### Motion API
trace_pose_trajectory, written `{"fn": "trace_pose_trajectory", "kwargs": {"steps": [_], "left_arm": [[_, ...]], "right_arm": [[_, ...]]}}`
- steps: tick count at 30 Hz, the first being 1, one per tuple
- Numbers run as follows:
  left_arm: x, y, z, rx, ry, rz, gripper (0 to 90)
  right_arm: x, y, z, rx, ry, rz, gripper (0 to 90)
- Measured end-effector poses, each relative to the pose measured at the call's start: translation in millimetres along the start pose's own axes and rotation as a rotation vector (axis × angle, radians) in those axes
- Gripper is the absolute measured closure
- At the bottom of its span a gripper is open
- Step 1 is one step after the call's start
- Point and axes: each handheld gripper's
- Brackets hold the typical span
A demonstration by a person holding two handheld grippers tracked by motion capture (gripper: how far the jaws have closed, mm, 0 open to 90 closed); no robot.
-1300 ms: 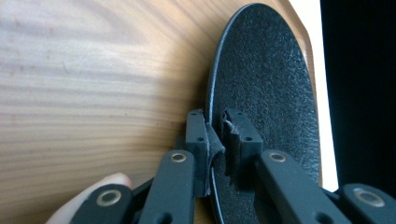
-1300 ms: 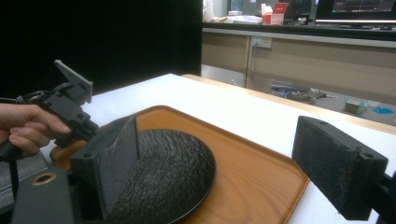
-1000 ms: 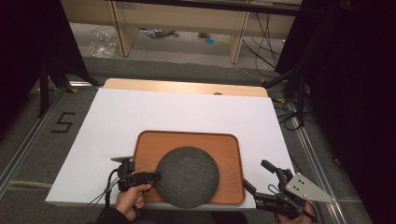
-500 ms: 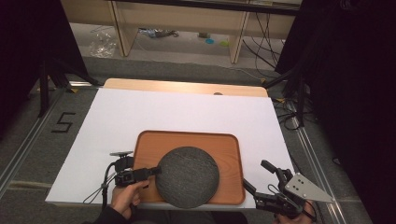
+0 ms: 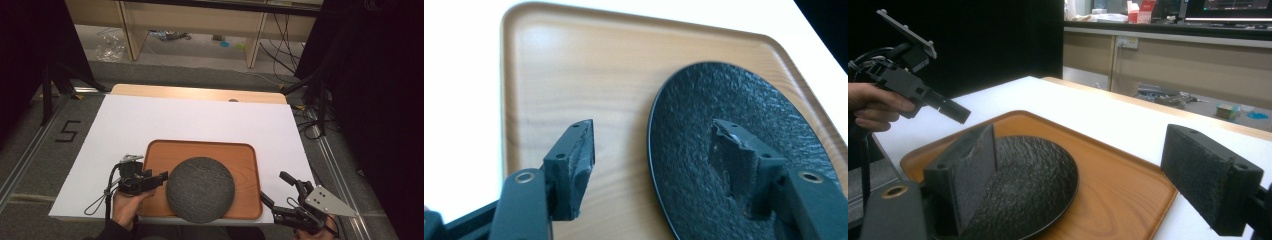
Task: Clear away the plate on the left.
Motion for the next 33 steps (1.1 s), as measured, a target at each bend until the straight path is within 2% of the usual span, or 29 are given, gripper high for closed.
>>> {"fn": "trace_pose_trajectory", "kwargs": {"steps": [1, 2, 3, 4, 6, 7, 8, 11, 13, 15, 17, 22, 23, 25, 31, 33], "left_arm": [[0.9, -1.2, -0.7, -0.014, -0.007, 0.001, 34.0], [2.0, -1.6, -1.6, -0.027, -0.004, 0.003, 33.0], [1.8, -2.5, -2.0, -0.023, -0.02, 0.006, 31.8], [2.4, -2.4, -2.4, -0.03, -0.025, 0.008, 30.7], [5.0, -2.1, -3.9, -0.052, -0.022, 0.013, 29.7], [4.9, -3.8, -4.7, -0.051, -0.053, 0.015, 28.9], [6.3, -3.6, -5.5, -0.066, -0.051, 0.017, 28.0], [10.1, -6.0, -7.7, -0.098, -0.09, 0.015, 25.4], [13.7, -5.3, -9.4, -0.109, -0.116, 0.039, 24.3], [16.8, -4.9, -11.0, -0.124, -0.143, 0.059, 22.4], [19.7, -4.5, -12.2, -0.139, -0.169, 0.081, 20.4], [27.1, -5.1, -14.9, -0.212, -0.205, 0.116, 17.5], [29.8, -4.8, -15.6, -0.237, -0.216, 0.131, 17.5], [32.4, -5.1, -15.7, -0.257, -0.229, 0.132, 17.4], [41.5, -5.7, -15.1, -0.326, -0.261, 0.144, 16.9], [46.0, -5.7, -14.0, -0.35, -0.272, 0.146, 16.9]], "right_arm": [[1.5, -0.9, -0.7, 0.014, 0.014, 0.01, 15.9], [1.5, -0.9, -0.6, 0.014, 0.016, 0.009, 15.9], [-0.2, 0.1, 0.4, -0.003, 0.0, 0.001, 15.9], [1.8, -1.1, -0.5, 0.013, 0.018, 0.011, 15.9], [1.7, -1.2, -0.7, 0.013, 0.012, 0.006, 15.9], [1.5, -1.1, -0.6, 0.014, 0.015, 0.008, 15.9], [-0.3, 0.1, 0.4, -0.003, -0.002, 0.001, 15.9], [1.4, -1.1, -0.6, 0.013, 0.014, 0.008, 15.9], [-0.3, 0.2, 0.5, -0.003, -0.001, 0.001, 15.9], [1.8, -1.0, -0.6, 0.014, 0.017, 0.011, 15.9], [-0.2, 0.2, 0.4, -0.003, -0.003, 0.001, 15.9], [1.6, -1.1, -0.4, 0.012, 0.017, 0.01, 15.9], [1.9, -1.1, -0.5, 0.014, 0.02, 0.014, 15.9], [-0.3, 0.2, 0.4, -0.004, -0.008, 0.003, 15.9], [-0.2, 0.3, 0.4, -0.004, -0.007, 0.003, 15.9], [3.2, -1.6, -1.1, 0.021, 0.03, 0.014, 15.9]]}}
Point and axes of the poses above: each handheld gripper's, and its own axes: x roughly backward along the jaws, z roughly out of its underside, y roughly to its left, and after that the axes turned 14 degrees about z, right-handed
